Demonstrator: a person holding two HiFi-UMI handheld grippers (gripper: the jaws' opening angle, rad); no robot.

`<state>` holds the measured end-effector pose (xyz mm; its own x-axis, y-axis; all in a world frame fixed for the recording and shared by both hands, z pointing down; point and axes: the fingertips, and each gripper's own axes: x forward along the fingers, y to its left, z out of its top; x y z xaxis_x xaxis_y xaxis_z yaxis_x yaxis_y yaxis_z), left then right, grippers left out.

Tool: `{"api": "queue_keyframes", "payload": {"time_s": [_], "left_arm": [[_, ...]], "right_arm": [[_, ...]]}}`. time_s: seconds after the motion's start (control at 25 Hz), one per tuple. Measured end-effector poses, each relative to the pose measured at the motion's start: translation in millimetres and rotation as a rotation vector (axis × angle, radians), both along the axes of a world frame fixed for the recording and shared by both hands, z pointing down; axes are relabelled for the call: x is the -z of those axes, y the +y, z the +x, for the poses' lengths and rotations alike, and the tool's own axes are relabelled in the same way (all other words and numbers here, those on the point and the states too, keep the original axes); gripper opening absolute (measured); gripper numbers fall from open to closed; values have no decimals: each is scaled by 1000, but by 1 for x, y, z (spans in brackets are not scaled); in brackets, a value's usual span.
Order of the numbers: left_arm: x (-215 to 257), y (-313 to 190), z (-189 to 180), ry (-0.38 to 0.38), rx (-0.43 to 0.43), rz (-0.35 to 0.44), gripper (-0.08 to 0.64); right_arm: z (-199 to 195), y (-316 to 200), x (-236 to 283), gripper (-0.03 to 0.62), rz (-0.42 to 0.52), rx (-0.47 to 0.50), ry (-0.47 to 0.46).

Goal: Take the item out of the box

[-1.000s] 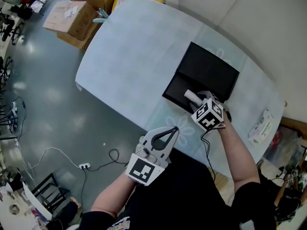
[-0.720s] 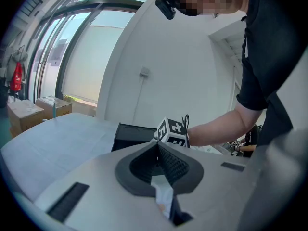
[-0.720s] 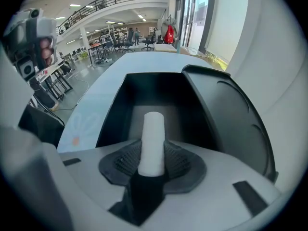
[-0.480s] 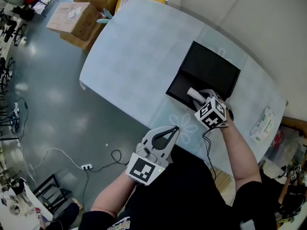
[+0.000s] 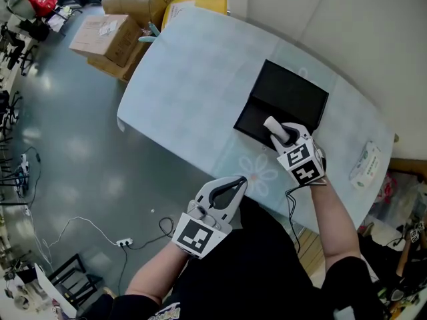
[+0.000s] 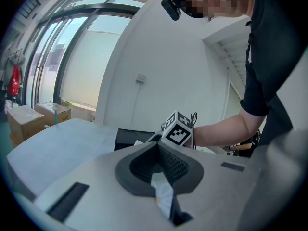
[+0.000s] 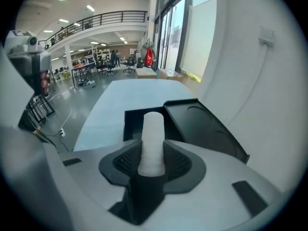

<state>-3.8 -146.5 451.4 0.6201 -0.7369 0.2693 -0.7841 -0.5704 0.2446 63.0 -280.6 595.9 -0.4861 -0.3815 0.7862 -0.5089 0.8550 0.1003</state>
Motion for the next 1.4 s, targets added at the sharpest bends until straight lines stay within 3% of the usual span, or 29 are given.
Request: {"api": "queue_keyframes", "payload": {"time_s": [0.32, 0.72, 1.08, 1.4], "left_arm": [[26, 30, -16, -2, -32, 49, 9], [70, 69, -44, 27, -40, 113, 9], [96, 109, -65, 3, -62, 150, 9], [105, 147, -72, 26, -146, 195, 9]], "right_arm": [[-7, 29, 86, 141, 85, -181, -255], [-20, 105, 192, 141, 241, -283, -524], [-35, 194, 243, 141, 350, -327, -599], [-48, 258, 251, 140, 389, -388, -622]]}}
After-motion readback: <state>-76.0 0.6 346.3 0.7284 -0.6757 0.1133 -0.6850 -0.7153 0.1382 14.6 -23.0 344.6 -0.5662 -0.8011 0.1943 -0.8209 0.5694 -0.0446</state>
